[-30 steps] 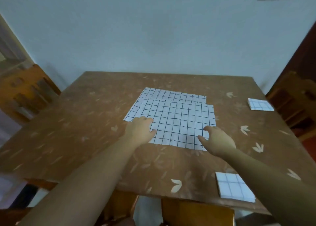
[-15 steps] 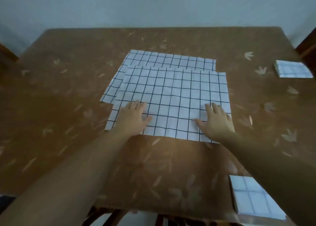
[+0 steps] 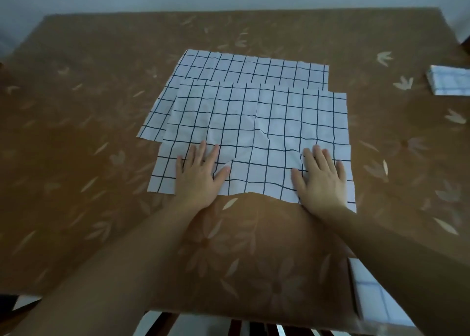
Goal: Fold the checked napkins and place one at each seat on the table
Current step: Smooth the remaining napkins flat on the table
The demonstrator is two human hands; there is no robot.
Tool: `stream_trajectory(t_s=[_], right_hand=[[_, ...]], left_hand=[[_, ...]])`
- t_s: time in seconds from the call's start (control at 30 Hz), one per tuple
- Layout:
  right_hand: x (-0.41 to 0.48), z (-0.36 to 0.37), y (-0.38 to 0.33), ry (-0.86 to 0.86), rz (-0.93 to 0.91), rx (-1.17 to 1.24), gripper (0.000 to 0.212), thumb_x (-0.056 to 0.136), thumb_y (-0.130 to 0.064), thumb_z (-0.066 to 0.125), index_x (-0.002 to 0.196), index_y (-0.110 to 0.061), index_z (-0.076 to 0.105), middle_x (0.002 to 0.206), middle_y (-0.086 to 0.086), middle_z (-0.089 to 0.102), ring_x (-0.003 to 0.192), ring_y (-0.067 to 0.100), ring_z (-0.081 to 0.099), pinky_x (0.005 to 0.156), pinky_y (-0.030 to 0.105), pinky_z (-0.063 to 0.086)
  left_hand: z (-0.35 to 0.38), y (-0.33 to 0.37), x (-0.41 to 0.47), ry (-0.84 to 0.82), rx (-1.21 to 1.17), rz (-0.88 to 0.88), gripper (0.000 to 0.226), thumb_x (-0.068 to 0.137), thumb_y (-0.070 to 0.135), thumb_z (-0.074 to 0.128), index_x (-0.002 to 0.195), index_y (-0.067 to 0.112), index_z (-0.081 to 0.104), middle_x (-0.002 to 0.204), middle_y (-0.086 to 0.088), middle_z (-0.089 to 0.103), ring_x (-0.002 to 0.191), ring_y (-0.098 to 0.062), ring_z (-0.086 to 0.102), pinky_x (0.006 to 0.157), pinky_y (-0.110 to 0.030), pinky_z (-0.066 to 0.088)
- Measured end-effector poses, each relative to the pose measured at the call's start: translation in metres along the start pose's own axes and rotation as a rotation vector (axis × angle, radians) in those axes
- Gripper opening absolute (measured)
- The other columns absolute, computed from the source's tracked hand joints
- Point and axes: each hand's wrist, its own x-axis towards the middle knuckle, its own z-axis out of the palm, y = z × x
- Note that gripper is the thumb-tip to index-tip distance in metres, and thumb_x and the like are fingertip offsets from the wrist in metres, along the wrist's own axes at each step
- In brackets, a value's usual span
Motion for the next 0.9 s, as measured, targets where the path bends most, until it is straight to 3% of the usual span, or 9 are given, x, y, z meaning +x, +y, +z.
stream_trajectory(t_s=[0.1, 0.2, 0.37, 0.43, 0.5, 0.57, 0.67, 0.73, 0.9], right_hand=[[-0.011, 0.001, -0.003, 0.097, -0.031, 0.079, 0.037, 0.098, -0.035, 0.045, 0.130, -0.020, 0.055, 0.140, -0.001, 0.049, 0.135, 0.018, 0.035, 0.113, 0.045, 0.019], [-0.020, -0.001, -0.005, 0.134, -0.071, 0.083, 0.026, 0.096, -0.030, 0.043, 0.107, -0.022, 0.064, 0.111, -0.009, 0.058, 0.113, 0.017, 0.051, 0.102, 0.045, 0.034], [-0.048, -0.015, -0.017, 0.094, -0.072, 0.180, 0.023, 0.097, -0.025, 0.048, 0.078, -0.024, 0.061, 0.087, -0.012, 0.060, 0.090, 0.015, 0.055, 0.094, 0.039, 0.035], [-0.057, -0.029, -0.029, 0.051, -0.028, 0.314, 0.032, 0.098, -0.025, 0.047, 0.066, -0.020, 0.047, 0.068, -0.007, 0.053, 0.072, 0.017, 0.050, 0.079, 0.037, 0.040], [-0.061, -0.047, -0.044, -0.010, 0.044, 0.461, 0.038, 0.098, -0.029, 0.047, 0.066, -0.011, 0.042, 0.058, 0.000, 0.046, 0.062, 0.020, 0.046, 0.060, 0.034, 0.036], [-0.065, -0.068, -0.058, -0.025, 0.038, 0.526, 0.041, 0.099, -0.032, 0.046, 0.066, -0.008, 0.041, 0.054, 0.000, 0.041, 0.055, 0.018, 0.042, 0.055, 0.033, 0.033], [-0.075, -0.105, -0.077, -0.006, -0.073, 0.542, 0.040, 0.099, -0.034, 0.045, 0.067, -0.010, 0.040, 0.052, -0.001, 0.037, 0.049, 0.015, 0.041, 0.051, 0.033, 0.032], [-0.083, -0.128, -0.085, 0.006, -0.165, 0.523, 0.040, 0.100, -0.032, 0.046, 0.066, -0.013, 0.040, 0.053, -0.001, 0.035, 0.049, 0.012, 0.034, 0.051, 0.032, 0.029], [-0.106, -0.180, -0.090, 0.046, -0.266, 0.427, 0.040, 0.098, -0.028, 0.051, 0.066, -0.005, 0.042, 0.056, 0.003, 0.036, 0.052, 0.013, 0.030, 0.052, 0.029, 0.025]], left_hand=[[0.005, 0.002, -0.012, 0.068, -0.062, 0.003, 0.057, 0.099, 0.056, 0.033, 0.151, 0.033, 0.030, 0.163, -0.002, 0.017, 0.151, -0.023, 0.009, 0.121, -0.048, 0.001], [0.009, 0.001, -0.023, 0.170, -0.160, 0.052, 0.042, 0.099, 0.043, 0.043, 0.137, 0.027, 0.055, 0.151, -0.007, 0.044, 0.143, -0.025, 0.032, 0.117, -0.052, 0.021], [-0.002, -0.003, -0.043, 0.265, -0.246, 0.107, 0.021, 0.093, 0.021, 0.061, 0.108, 0.016, 0.074, 0.106, -0.004, 0.069, 0.102, -0.026, 0.062, 0.091, -0.048, 0.048], [-0.013, -0.002, -0.052, 0.229, -0.265, 0.074, 0.016, 0.092, 0.020, 0.060, 0.097, 0.017, 0.075, 0.096, -0.001, 0.069, 0.091, -0.024, 0.063, 0.083, -0.041, 0.050], [-0.027, 0.001, -0.060, 0.151, -0.296, 0.016, 0.016, 0.093, 0.022, 0.057, 0.097, 0.019, 0.073, 0.099, 0.000, 0.069, 0.094, -0.023, 0.063, 0.082, -0.037, 0.050], [-0.044, 0.008, -0.068, 0.014, -0.428, -0.016, 0.027, 0.092, 0.023, 0.058, 0.118, 0.025, 0.066, 0.119, 0.002, 0.064, 0.102, -0.021, 0.062, 0.086, -0.035, 0.051], [-0.072, 0.024, -0.074, -0.142, -0.418, 0.156, 0.073, 0.081, 0.026, 0.070, 0.146, 0.032, 0.038, 0.149, 0.005, 0.042, 0.133, -0.018, 0.042, 0.108, -0.040, 0.038], [-0.087, 0.039, -0.075, -0.100, -0.369, 0.273, 0.082, 0.078, 0.030, 0.074, 0.148, 0.032, 0.033, 0.150, 0.004, 0.040, 0.136, -0.018, 0.039, 0.110, -0.043, 0.037], [-0.114, 0.066, -0.078, 0.011, -0.493, 0.181, 0.027, 0.091, 0.031, 0.063, 0.117, 0.026, 0.068, 0.116, 0.004, 0.069, 0.107, -0.018, 0.061, 0.091, -0.035, 0.050]])
